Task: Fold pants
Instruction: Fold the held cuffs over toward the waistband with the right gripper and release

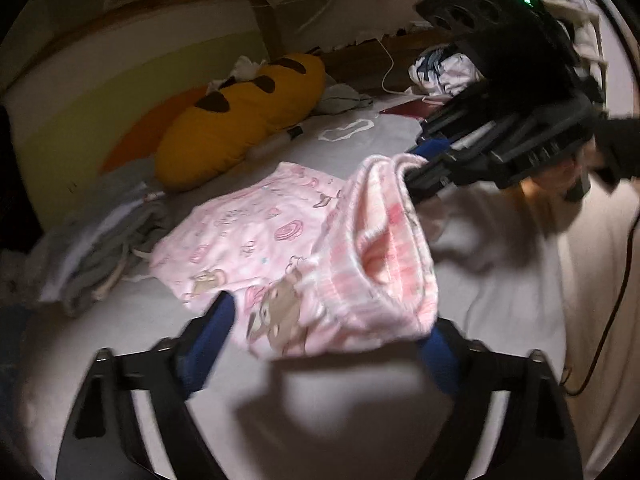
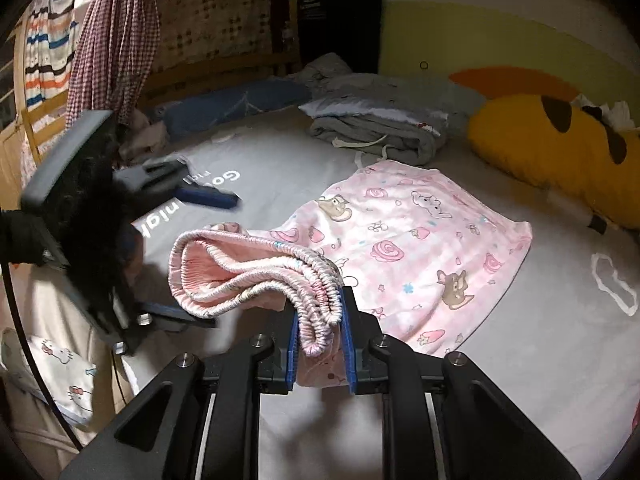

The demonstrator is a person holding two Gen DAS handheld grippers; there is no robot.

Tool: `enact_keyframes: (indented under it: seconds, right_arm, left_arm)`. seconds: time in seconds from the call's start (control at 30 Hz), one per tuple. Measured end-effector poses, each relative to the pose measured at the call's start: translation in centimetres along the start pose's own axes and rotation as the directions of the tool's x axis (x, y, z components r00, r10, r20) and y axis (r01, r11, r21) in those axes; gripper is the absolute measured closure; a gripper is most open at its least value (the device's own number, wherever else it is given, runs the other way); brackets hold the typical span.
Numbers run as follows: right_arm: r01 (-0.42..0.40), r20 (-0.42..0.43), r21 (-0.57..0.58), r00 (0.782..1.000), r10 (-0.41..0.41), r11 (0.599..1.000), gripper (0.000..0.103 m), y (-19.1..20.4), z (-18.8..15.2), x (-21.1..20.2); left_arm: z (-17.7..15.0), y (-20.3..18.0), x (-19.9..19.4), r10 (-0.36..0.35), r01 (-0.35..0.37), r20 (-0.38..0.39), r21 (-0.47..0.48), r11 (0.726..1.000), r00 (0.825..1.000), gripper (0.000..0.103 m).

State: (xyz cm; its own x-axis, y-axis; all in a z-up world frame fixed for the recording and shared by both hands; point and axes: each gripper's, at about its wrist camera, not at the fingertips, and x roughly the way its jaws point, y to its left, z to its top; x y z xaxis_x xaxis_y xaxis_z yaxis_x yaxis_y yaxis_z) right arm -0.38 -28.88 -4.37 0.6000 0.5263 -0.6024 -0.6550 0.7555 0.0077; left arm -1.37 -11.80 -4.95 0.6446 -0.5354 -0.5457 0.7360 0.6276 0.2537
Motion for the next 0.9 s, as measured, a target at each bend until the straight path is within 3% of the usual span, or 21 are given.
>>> enact_keyframes:
  seconds: [0.03,0.1,0.13,0.5,0.7,0.9]
  right_arm:
    - [0.007,-0.001,0.0,1.0,-0.007,1.0,0.085,0.0,0.0,0.1]
    - [0.011,-0.004,0.006,1.0,-0.011,1.0,0.085,-0.2,0.1,0.3]
    - [0.013,-0.004,0.012,1.0,-0.013,1.0,0.085,-0.4,0.2,0.3]
    - [0.116,0.083,0.041,0.989,-0.119,0.992,0.085,-3.8,4.3,1.6]
    - [0.19,0.082,0.09,0.977,-0.197,0.978,0.085,-6.5,6.3,3.8]
    - [0.195,0.032,0.167,0.979,-0.203,0.967,0.085,-9.6,7.1,6.5]
  left_arm:
    - [0.2,0.3,0.2,-0.021,0.021,-0.002,-0.022,1.0,1.0,0.048]
    - [0.5,1.0,0.5,-0.042,0.041,-0.004,-0.06,0.997,0.999,0.064]
    - [0.5,1.3,0.4,-0.041,0.041,-0.004,-0.072,0.997,0.999,0.067]
    - [5.2,6.1,2.8,0.051,-0.052,-0.013,-0.192,0.98,0.999,0.084]
    - [6.6,8.9,5.3,0.043,-0.05,-0.032,-0.285,0.957,0.999,0.085]
    - [6.7,10.6,8.5,0.042,-0.065,-0.077,-0.318,0.946,0.996,0.085]
